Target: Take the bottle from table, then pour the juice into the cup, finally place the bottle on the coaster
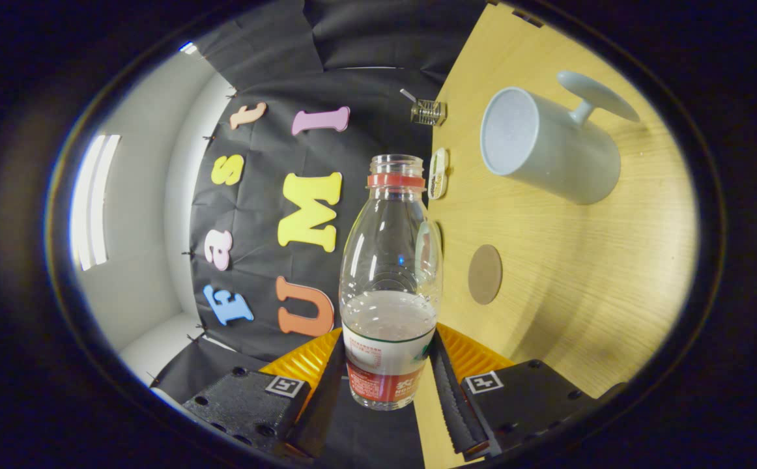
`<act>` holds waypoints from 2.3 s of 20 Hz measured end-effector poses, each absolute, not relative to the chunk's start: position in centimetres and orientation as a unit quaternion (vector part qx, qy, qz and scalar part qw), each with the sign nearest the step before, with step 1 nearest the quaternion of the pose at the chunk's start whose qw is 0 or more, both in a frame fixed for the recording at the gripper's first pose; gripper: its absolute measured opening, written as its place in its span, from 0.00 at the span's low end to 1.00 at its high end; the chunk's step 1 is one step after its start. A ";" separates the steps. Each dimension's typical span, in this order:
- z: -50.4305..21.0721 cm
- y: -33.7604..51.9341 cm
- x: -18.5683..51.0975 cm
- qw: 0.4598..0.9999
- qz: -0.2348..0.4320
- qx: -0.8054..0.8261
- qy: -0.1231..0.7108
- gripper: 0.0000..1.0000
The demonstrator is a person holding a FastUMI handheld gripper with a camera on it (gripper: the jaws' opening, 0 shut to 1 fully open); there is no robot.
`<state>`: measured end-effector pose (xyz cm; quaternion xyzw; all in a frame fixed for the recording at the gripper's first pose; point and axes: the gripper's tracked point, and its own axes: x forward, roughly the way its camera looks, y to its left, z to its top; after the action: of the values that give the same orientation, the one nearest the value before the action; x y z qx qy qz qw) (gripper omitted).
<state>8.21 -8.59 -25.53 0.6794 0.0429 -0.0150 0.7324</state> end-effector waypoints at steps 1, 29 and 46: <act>-25.4 -8.4 8.2 0.728 -0.016 0.685 0.040 0.74; -24.3 -11.2 9.8 0.640 -0.036 0.767 0.010 0.74; -23.6 -11.8 10.4 0.599 -0.039 0.800 -0.006 0.74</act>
<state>10.45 -11.77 -23.62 0.7999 -0.0056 -0.0393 0.5988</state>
